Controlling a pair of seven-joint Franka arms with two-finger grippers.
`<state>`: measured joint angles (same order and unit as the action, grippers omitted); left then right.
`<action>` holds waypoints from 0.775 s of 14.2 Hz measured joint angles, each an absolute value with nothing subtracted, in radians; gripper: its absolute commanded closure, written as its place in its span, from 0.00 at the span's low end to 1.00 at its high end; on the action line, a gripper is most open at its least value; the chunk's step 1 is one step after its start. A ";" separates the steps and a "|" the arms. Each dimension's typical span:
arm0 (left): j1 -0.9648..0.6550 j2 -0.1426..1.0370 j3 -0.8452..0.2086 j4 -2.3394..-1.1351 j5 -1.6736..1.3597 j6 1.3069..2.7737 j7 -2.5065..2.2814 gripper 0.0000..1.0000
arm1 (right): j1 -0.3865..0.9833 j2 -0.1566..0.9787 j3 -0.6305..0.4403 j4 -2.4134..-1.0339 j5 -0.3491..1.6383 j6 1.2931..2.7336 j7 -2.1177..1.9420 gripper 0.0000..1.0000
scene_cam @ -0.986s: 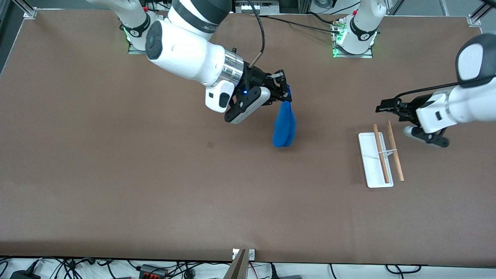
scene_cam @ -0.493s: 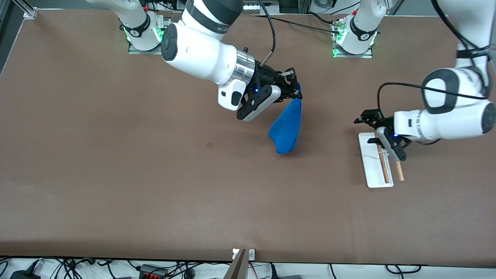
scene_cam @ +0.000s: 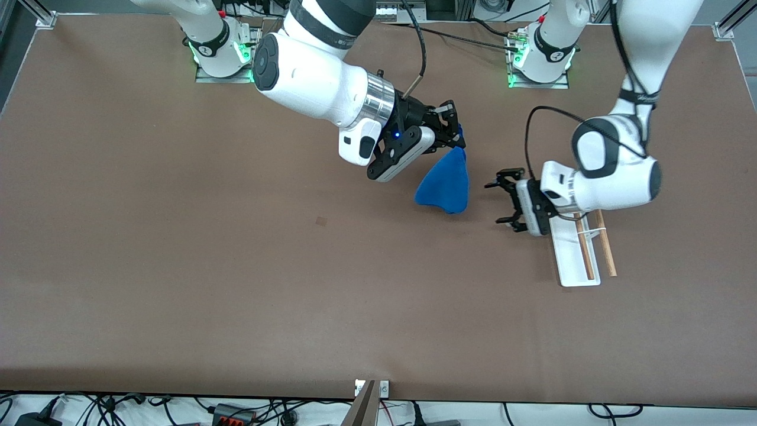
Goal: Pass towel and hang on rack
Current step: 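Carry the towel while the left gripper reaches to grasp it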
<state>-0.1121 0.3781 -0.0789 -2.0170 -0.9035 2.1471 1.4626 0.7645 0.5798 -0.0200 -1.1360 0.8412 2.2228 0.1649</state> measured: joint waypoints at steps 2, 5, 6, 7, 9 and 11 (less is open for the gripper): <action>-0.111 0.417 -0.103 -2.020 -0.971 2.191 1.535 0.00 | 0.765 0.581 -0.020 -1.136 0.841 2.242 0.165 1.00; -0.112 0.448 -0.163 -2.037 -1.096 2.276 1.647 0.00 | 0.773 0.582 -0.020 -1.136 0.841 2.266 0.165 1.00; -0.113 0.454 -0.180 -2.041 -1.123 2.292 1.673 0.00 | 0.777 0.583 -0.020 -1.136 0.841 2.273 0.165 1.00; -0.114 0.459 -0.194 -2.042 -1.138 2.306 1.690 0.00 | 0.779 0.584 -0.020 -1.136 0.841 2.276 0.165 1.00; -0.114 0.461 -0.221 -2.040 -1.144 2.328 1.716 0.00 | 0.781 0.584 -0.020 -1.136 0.841 2.278 0.165 1.00; -0.116 0.461 -0.251 -2.034 -1.145 2.355 1.735 0.00 | 0.781 0.584 -0.021 -1.136 0.841 2.279 0.165 1.00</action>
<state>-0.1160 0.4607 -0.2514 -2.0340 -1.1448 2.3550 1.7353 0.7807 0.5842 -0.0206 -1.1360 0.8414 2.2788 0.1650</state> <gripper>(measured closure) 0.000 0.982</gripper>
